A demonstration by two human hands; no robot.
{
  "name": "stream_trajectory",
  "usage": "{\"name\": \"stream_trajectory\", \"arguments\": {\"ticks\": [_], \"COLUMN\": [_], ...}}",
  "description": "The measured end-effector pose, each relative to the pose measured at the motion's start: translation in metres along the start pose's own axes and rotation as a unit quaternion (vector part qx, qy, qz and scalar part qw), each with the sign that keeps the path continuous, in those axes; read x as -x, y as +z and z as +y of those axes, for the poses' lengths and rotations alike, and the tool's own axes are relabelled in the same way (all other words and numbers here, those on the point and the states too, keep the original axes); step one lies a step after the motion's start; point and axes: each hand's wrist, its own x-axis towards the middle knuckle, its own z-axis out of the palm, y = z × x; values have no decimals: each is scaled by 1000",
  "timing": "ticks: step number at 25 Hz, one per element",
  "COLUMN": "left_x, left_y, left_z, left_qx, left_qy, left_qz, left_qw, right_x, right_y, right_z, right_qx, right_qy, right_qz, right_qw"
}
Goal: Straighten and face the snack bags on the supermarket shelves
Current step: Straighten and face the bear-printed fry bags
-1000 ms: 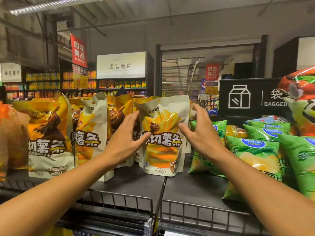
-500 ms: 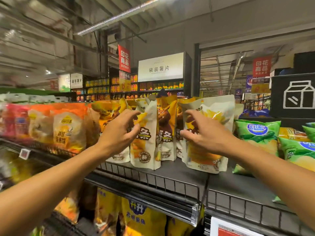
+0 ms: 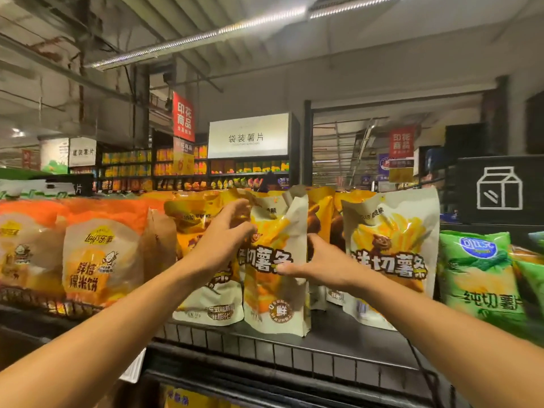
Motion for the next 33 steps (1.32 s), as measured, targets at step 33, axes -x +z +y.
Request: {"name": "stream_trajectory", "arguments": {"ticks": [33], "left_x": [-74], "left_y": [95], "left_z": [-13], "left_qx": [263], "left_qy": [78], "left_qz": [-145], "left_qw": [951], "right_x": [3], "right_y": [-102], "right_z": [23], "right_qx": [-182], "right_qy": [-147], "right_qz": [210], "right_qw": [949]}}
